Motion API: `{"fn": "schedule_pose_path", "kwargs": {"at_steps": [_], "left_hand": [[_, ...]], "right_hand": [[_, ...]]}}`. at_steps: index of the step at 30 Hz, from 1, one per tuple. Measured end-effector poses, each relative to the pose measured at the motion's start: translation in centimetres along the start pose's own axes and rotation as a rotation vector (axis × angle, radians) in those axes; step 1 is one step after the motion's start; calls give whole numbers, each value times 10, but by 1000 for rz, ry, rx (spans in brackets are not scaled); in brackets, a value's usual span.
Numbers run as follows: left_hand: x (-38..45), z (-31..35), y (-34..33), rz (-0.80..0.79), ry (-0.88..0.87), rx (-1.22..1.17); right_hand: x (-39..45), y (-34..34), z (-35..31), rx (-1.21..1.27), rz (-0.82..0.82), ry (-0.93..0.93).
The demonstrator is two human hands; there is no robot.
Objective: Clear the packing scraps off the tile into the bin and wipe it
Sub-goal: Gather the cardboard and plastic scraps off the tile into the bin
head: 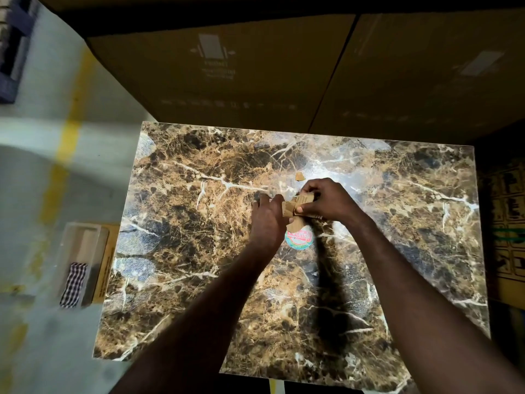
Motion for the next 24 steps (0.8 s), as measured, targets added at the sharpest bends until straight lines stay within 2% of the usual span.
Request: {"fn": "schedule_pose_path", "kwargs": {"at_steps": [3,6,9,12,15,21,23,24], "left_hand": [[1,0,12,7,-33,-130],[4,-12,23,38,17,-314],[4,-23,24,84,63,-468],[3,-29,14,20,134,-731],[0,-29,3,-74,164,-1014],[-13,-35,-3,-152,219,-1399],[-17,-38,-4,-154,228,-1408],[-18,-41,-2,-134,218,-1341]], "right_hand": [[-19,4,14,280,103,-53],[-40,-2,19,634,165,-103],[-50,-25,9,796,162,-112],[-48,-53,1,879,209,-101],[-42,-67,-1,855,304,-89],[-28,-74,-11,466,358,-64],[-26,-70,-19,347,379,-22],[-26,-69,-23,317,379,7]]}}
Point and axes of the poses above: each hand's wrist, its own x-axis towards the middle knuckle, its own y-axis out of the back of the hand, z = x × y, the point moved 8 cm from there along x, towards the middle knuckle, and after that the axes turned 6 degrees about -z, right-handed, at the moved point
